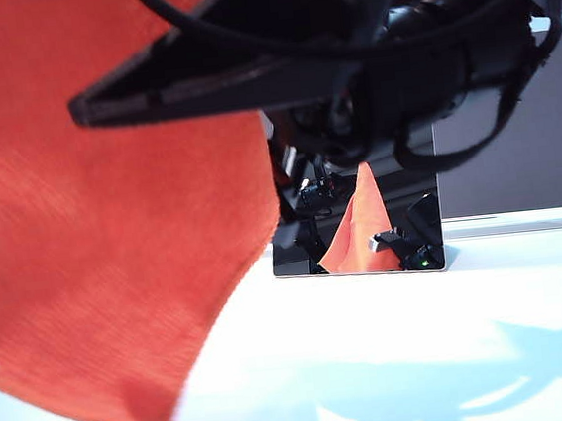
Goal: Pick up the cloth from the table and use it to cover the mirror.
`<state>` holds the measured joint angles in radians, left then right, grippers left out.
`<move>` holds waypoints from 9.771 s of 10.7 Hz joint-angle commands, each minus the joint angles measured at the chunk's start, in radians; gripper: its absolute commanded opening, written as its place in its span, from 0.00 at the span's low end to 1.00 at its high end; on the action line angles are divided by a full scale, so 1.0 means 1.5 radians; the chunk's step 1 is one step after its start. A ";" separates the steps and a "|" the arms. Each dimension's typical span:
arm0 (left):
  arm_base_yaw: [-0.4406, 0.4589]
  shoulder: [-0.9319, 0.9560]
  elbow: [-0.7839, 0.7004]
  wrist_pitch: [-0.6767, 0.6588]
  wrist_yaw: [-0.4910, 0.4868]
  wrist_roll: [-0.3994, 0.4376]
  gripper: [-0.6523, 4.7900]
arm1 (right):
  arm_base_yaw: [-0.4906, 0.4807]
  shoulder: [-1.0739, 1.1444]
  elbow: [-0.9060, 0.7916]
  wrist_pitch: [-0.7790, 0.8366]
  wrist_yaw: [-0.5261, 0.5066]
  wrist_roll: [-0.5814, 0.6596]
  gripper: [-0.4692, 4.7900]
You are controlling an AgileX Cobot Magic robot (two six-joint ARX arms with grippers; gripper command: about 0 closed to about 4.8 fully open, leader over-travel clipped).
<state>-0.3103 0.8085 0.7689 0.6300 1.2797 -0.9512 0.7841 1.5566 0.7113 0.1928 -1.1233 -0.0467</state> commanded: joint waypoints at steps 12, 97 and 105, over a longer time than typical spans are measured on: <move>-0.001 0.001 0.004 -0.498 -0.123 0.302 0.11 | -0.006 -0.102 0.010 0.083 -0.015 0.050 0.76; 0.052 0.839 0.686 -0.394 -0.441 0.499 0.11 | -0.394 -0.114 0.257 -0.340 0.891 0.048 0.52; 0.052 0.838 0.686 -0.394 -0.441 0.499 0.11 | -0.404 -0.114 0.259 -0.117 0.688 0.064 0.58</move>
<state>-0.2321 2.0720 1.7931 0.0254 0.6113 -0.2024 0.1780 1.3899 1.0950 -0.0429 -0.0700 0.0334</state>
